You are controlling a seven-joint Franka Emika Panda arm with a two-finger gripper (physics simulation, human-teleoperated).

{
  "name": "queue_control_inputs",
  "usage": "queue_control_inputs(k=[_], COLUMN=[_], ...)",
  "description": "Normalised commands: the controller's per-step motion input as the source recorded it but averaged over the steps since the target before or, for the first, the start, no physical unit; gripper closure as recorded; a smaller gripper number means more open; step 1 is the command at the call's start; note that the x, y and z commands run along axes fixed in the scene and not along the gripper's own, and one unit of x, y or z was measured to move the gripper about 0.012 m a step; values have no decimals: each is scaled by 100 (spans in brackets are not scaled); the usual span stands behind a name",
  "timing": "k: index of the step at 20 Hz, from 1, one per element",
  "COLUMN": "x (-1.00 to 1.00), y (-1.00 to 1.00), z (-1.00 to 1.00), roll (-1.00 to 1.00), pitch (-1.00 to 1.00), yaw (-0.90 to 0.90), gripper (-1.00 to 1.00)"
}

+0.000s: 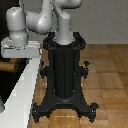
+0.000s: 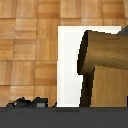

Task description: Open the door by pressing down and pulling on the handle.

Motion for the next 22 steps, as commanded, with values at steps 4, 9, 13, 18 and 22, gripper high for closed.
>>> queue_control_inputs(k=[4,9,13,18,22], x=[0,0,0,0,0], y=[0,0,0,0,0], z=[0,0,-75,-80,-75], roll=[0,0,0,0,0], pitch=[0,-3,-11,-9,-11], yaw=[0,0,0,0,0], gripper=[100,100,100,100,100])
